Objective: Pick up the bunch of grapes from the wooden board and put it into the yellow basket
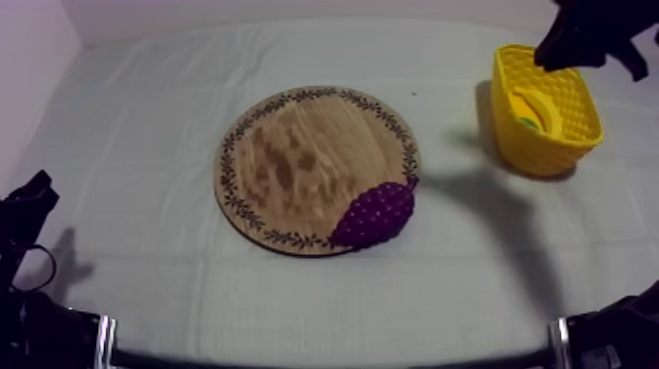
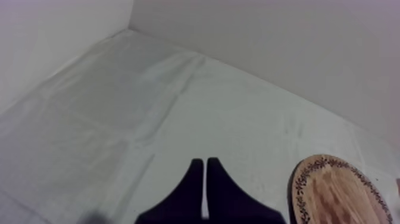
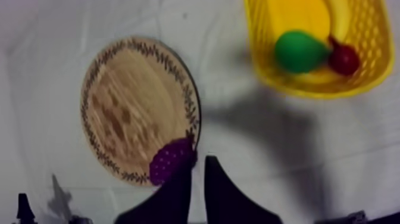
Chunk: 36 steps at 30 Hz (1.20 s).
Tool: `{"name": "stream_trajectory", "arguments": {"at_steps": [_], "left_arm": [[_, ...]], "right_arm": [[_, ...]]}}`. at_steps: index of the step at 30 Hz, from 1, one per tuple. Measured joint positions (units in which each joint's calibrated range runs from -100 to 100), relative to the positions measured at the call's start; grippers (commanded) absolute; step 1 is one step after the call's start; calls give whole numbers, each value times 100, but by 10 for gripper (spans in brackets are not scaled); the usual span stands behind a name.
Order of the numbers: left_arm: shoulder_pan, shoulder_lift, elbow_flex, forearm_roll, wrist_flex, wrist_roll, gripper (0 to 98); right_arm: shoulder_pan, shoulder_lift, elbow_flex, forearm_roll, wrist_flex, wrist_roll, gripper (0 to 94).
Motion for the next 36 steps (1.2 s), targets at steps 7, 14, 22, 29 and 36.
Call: {"name": "stream_trajectory", "arguments": {"at_steps": [7,14,22,29,36], "left_arm": [[0,0,0,0,0,0,0],[0,0,0,0,0,0,0],[0,0,0,0,0,0,0],[0,0,0,0,0,0,0],[0,0,0,0,0,0,0]], "right_arm": [[-477,314,304,-126,-193,-353,244],[-638,350,452,-175,-386,-438,642],[-738,996,348,-381,-469,-405,833],[-1008,1742,290,-513,-750,-374,835],[-1308,2332,319,-577,-1039,-359,826]]}}
